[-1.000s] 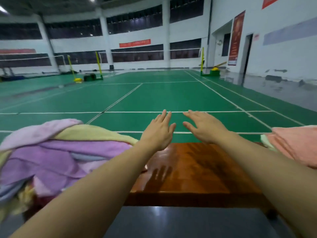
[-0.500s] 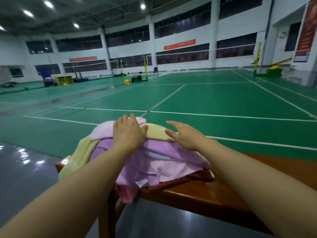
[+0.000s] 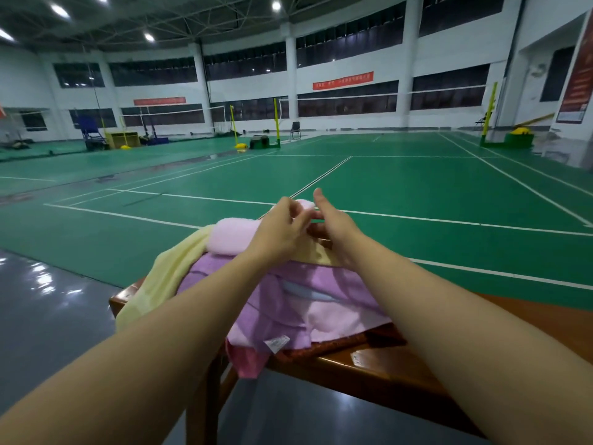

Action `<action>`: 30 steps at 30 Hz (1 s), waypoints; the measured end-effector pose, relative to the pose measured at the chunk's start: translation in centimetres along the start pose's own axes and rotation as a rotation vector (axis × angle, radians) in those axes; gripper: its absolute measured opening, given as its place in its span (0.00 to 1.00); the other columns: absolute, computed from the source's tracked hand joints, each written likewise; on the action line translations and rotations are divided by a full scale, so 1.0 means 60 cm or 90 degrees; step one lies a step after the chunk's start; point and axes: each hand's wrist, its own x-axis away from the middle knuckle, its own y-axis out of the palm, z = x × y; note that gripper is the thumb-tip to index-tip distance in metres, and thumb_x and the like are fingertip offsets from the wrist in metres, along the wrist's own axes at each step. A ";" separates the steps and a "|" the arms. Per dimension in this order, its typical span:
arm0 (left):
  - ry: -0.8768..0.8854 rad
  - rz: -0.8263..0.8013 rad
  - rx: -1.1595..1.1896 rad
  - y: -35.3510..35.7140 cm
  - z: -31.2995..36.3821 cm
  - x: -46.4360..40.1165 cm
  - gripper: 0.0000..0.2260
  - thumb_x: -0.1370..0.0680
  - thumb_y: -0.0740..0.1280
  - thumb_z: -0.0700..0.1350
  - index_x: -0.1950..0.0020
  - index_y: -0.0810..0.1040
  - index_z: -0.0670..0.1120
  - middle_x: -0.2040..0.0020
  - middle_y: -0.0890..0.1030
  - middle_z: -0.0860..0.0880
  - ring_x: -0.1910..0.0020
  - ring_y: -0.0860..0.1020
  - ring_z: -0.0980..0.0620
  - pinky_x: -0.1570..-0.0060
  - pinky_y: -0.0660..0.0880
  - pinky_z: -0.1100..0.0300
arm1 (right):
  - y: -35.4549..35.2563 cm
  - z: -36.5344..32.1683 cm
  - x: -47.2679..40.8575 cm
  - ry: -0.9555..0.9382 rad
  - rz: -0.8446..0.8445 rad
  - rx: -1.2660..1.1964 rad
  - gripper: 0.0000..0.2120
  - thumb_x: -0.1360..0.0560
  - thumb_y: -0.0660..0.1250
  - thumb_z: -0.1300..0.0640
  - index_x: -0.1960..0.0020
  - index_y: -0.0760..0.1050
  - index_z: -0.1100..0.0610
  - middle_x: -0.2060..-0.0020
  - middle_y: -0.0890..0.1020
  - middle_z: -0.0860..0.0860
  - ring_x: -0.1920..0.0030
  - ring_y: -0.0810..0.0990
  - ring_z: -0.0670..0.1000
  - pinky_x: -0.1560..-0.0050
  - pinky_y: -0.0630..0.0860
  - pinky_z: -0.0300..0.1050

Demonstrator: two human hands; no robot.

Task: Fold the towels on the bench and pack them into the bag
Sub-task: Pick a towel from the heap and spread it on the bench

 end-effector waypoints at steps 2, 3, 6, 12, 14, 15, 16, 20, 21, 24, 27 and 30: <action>0.036 -0.046 0.064 0.028 0.022 0.013 0.08 0.17 0.66 0.48 0.52 0.73 0.45 0.60 0.78 0.53 0.62 0.76 0.55 0.62 0.69 0.63 | -0.024 -0.008 0.007 0.036 -0.018 -0.072 0.29 0.26 0.66 0.31 0.46 0.85 0.56 0.53 0.87 0.56 0.57 0.85 0.54 0.53 0.82 0.49; 0.055 -0.062 0.094 0.043 0.033 0.017 0.07 0.17 0.66 0.46 0.52 0.73 0.45 0.60 0.78 0.51 0.62 0.76 0.54 0.59 0.70 0.62 | -0.041 -0.011 0.012 0.038 -0.034 -0.075 0.28 0.26 0.68 0.33 0.44 0.84 0.56 0.54 0.87 0.54 0.57 0.85 0.52 0.55 0.81 0.47; 0.104 -0.140 0.182 0.087 0.075 0.030 0.04 0.19 0.68 0.42 0.50 0.75 0.44 0.57 0.80 0.49 0.57 0.78 0.54 0.54 0.75 0.57 | -0.111 -0.015 0.041 0.031 -0.050 -0.095 0.16 0.21 0.68 0.47 0.45 0.82 0.60 0.57 0.86 0.55 0.61 0.85 0.48 0.64 0.80 0.41; 0.034 -0.193 0.324 0.151 0.169 0.061 0.14 0.17 0.64 0.49 0.56 0.80 0.41 0.64 0.85 0.42 0.74 0.78 0.44 0.74 0.74 0.60 | -0.329 0.010 0.131 0.107 -0.095 -0.042 0.22 0.18 0.64 0.45 0.31 0.74 0.59 0.37 0.80 0.62 0.39 0.81 0.58 0.43 0.81 0.52; 0.020 -0.169 0.338 0.185 0.177 0.061 0.16 0.16 0.62 0.49 0.57 0.79 0.40 0.66 0.85 0.41 0.76 0.76 0.45 0.75 0.72 0.61 | -0.408 0.023 0.180 0.203 -0.082 0.039 0.29 0.21 0.63 0.37 0.31 0.75 0.59 0.37 0.81 0.62 0.36 0.80 0.59 0.38 0.77 0.53; 0.015 -0.176 0.337 0.205 0.179 0.063 0.16 0.16 0.62 0.49 0.57 0.79 0.40 0.66 0.85 0.42 0.76 0.76 0.45 0.75 0.72 0.60 | -0.450 0.032 0.205 0.253 -0.071 0.095 0.32 0.22 0.62 0.34 0.33 0.77 0.60 0.39 0.82 0.61 0.38 0.81 0.58 0.38 0.77 0.52; 0.012 -0.192 0.324 0.231 0.180 0.066 0.15 0.16 0.63 0.48 0.56 0.79 0.41 0.65 0.85 0.43 0.75 0.77 0.45 0.73 0.73 0.60 | -0.484 0.038 0.232 0.301 -0.056 0.168 0.33 0.23 0.62 0.32 0.36 0.79 0.60 0.41 0.84 0.59 0.41 0.83 0.56 0.40 0.78 0.50; 0.033 -0.291 0.173 0.352 0.189 0.086 0.10 0.18 0.65 0.52 0.52 0.79 0.47 0.56 0.86 0.50 0.61 0.83 0.48 0.56 0.80 0.55 | -0.612 0.088 0.299 0.352 0.166 0.588 0.42 0.34 0.62 0.20 0.42 0.83 0.54 0.45 0.84 0.46 0.48 0.83 0.50 0.44 0.78 0.46; 0.046 -0.323 0.115 0.382 0.193 0.093 0.09 0.18 0.65 0.53 0.50 0.79 0.49 0.52 0.85 0.51 0.56 0.83 0.50 0.51 0.78 0.56 | -0.637 0.102 0.307 0.310 0.225 0.601 0.40 0.32 0.61 0.21 0.44 0.83 0.54 0.47 0.84 0.46 0.49 0.83 0.51 0.46 0.78 0.45; 0.073 -0.398 0.033 0.445 0.210 0.121 0.11 0.20 0.67 0.54 0.43 0.80 0.49 0.47 0.83 0.51 0.48 0.81 0.51 0.45 0.76 0.57 | -0.661 0.103 0.331 0.189 0.327 0.722 0.28 0.24 0.62 0.30 0.59 0.82 0.54 0.61 0.84 0.49 0.58 0.81 0.53 0.58 0.75 0.44; 0.103 -0.406 -0.006 0.467 0.218 0.141 0.15 0.22 0.69 0.58 0.42 0.80 0.50 0.47 0.83 0.53 0.48 0.81 0.52 0.45 0.77 0.56 | -0.653 0.095 0.347 0.085 0.436 0.759 0.18 0.24 0.65 0.35 0.54 0.79 0.49 0.58 0.83 0.45 0.55 0.80 0.50 0.51 0.77 0.47; 0.113 -0.391 -0.053 0.469 0.219 0.136 0.16 0.23 0.68 0.61 0.44 0.81 0.51 0.49 0.83 0.53 0.50 0.80 0.51 0.47 0.76 0.56 | -0.632 0.087 0.352 -0.026 0.414 0.623 0.16 0.22 0.66 0.40 0.54 0.82 0.53 0.60 0.84 0.46 0.57 0.80 0.49 0.56 0.75 0.46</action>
